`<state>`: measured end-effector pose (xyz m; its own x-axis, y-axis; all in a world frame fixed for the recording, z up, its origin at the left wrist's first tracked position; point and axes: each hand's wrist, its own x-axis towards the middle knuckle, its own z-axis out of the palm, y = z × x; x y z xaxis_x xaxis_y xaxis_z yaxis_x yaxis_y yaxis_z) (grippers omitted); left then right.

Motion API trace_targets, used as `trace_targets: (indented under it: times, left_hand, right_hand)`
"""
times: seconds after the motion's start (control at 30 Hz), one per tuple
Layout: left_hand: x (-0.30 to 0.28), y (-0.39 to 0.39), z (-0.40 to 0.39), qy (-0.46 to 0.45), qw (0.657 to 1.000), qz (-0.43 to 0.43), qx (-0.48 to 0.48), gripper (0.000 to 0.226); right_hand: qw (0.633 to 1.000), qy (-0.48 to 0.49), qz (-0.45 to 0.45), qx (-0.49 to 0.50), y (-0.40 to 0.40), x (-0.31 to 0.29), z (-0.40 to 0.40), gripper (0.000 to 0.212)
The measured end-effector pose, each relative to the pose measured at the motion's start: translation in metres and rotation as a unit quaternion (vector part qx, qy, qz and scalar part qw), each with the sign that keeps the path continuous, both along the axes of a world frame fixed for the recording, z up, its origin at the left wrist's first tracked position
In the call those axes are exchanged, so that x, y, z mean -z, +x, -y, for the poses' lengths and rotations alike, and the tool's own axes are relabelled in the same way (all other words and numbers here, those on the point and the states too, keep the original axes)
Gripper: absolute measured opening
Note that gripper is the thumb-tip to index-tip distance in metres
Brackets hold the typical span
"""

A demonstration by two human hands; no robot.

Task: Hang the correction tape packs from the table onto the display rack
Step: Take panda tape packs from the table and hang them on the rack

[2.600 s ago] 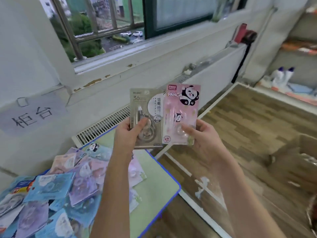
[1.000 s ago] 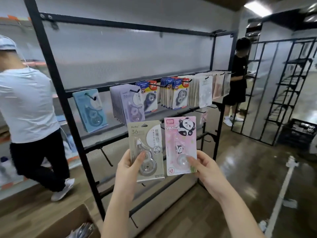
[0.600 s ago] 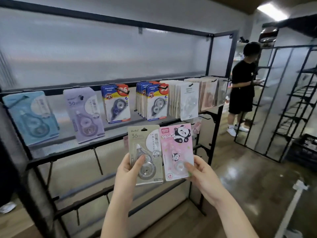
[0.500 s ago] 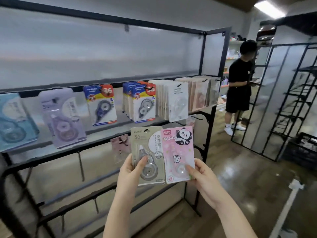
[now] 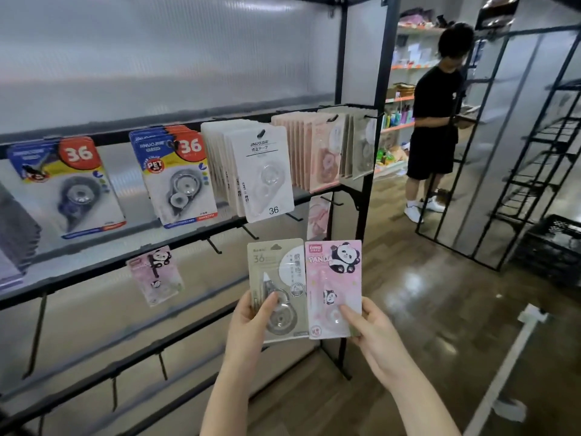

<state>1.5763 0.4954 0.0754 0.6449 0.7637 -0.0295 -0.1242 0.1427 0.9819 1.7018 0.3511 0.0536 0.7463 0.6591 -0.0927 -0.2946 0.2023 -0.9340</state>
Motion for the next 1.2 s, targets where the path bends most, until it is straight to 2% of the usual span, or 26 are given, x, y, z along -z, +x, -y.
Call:
trace_targets:
  times: [0.13,0.3,0.53,0.67,0.77,0.9,1.1,1.2]
  left_hand:
    - [0.018,-0.002,-0.012,-0.023,0.999,-0.01,-0.04,0.013]
    - [0.03,-0.031,-0.04,-0.055,0.991,-0.019,-0.119,0.012]
    - [0.03,-0.105,-0.087,-0.02,0.972,-0.032,-0.233,0.012]
    - [0.027,-0.136,-0.108,-0.017,0.959,-0.028,-0.282,0.012]
    - [0.025,-0.15,-0.119,-0.013,0.957,-0.031,-0.289,0.014]
    - [0.026,-0.158,-0.133,-0.016,0.959,-0.038,-0.281,0.013]
    - [0.034,-0.157,-0.159,-0.016,0.966,-0.043,-0.255,0.013]
    - [0.039,-0.154,-0.171,-0.028,0.967,-0.042,-0.249,0.014]
  right_hand:
    - [0.999,-0.021,-0.02,-0.013,0.003,0.013,-0.022,0.026]
    - [0.995,-0.043,-0.039,-0.08,-0.007,0.029,-0.066,0.035]
    - [0.985,-0.086,0.031,-0.149,-0.06,0.05,-0.148,0.014]
    - [0.976,-0.101,0.079,-0.178,-0.088,0.058,-0.195,0.011]
    - [0.974,-0.096,0.099,-0.18,-0.098,0.061,-0.222,0.004]
    - [0.972,-0.111,0.119,-0.169,-0.1,0.071,-0.246,0.013]
    - [0.974,-0.141,0.118,-0.132,-0.098,0.083,-0.286,0.005]
    - [0.975,-0.151,0.096,-0.131,-0.095,0.086,-0.316,0.011]
